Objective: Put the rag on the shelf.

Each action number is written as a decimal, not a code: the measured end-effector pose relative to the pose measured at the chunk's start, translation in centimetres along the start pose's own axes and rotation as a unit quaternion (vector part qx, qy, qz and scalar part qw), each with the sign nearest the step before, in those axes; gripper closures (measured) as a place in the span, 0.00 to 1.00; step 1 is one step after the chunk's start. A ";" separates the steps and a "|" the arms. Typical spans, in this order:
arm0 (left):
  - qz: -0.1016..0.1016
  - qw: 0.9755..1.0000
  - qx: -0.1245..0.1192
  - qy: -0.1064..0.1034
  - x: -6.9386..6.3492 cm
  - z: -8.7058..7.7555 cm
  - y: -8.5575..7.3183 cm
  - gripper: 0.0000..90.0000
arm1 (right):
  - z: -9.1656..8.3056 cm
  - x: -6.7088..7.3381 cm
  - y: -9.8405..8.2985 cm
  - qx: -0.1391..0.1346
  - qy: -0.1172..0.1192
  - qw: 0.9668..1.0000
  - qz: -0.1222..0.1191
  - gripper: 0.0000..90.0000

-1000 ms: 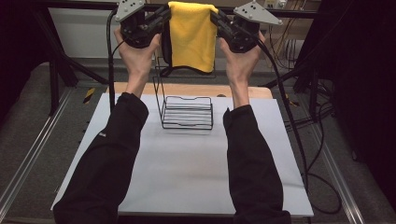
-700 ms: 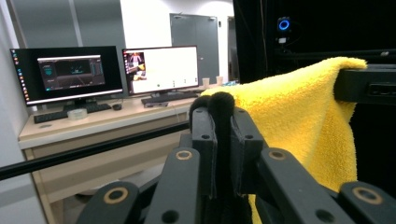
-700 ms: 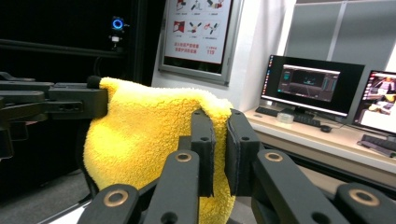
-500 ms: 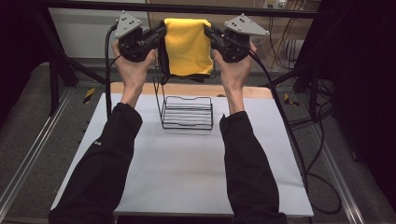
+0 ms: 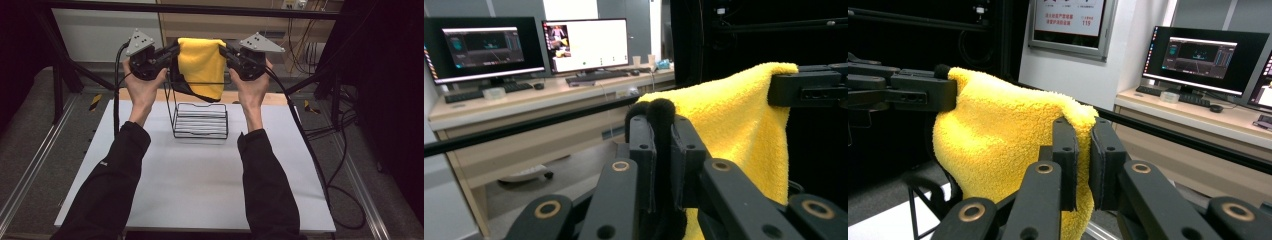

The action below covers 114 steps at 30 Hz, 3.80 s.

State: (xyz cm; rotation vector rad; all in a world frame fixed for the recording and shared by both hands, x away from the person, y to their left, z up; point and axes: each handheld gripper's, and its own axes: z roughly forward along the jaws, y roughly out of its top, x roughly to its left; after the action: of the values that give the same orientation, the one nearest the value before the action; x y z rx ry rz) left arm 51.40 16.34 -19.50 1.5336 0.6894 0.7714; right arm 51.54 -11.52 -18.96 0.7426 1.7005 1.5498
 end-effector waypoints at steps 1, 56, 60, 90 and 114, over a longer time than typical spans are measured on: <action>-0.002 1.000 0.003 -0.004 0.0 0.1 -0.2 0.91 | 0.0 0.0 -0.1 0.001 0.001 1.000 0.000 0.93; 0.009 0.998 0.039 -0.053 -1.1 -3.6 -1.4 0.90 | -3.0 1.5 -0.9 0.032 0.068 0.997 -0.035 0.92; 0.002 0.996 0.056 -0.064 -1.2 -4.2 -1.7 0.90 | -3.6 1.9 -1.0 0.055 0.082 0.995 -0.034 0.92; 0.030 0.982 0.160 -0.091 -1.8 -6.6 -1.7 0.76 | -4.9 2.8 -4.0 0.120 0.132 0.984 -0.002 0.91; -0.011 0.969 0.225 -0.102 -1.6 -2.7 -0.7 1.00 | -5.0 3.0 -4.9 0.133 0.145 0.980 -0.020 0.89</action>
State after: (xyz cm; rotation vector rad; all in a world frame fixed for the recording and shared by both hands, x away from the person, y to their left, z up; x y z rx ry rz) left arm 48.28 16.80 -20.18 1.9815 0.7586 0.4463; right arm 45.97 -12.64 -24.04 0.6324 2.1558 1.4742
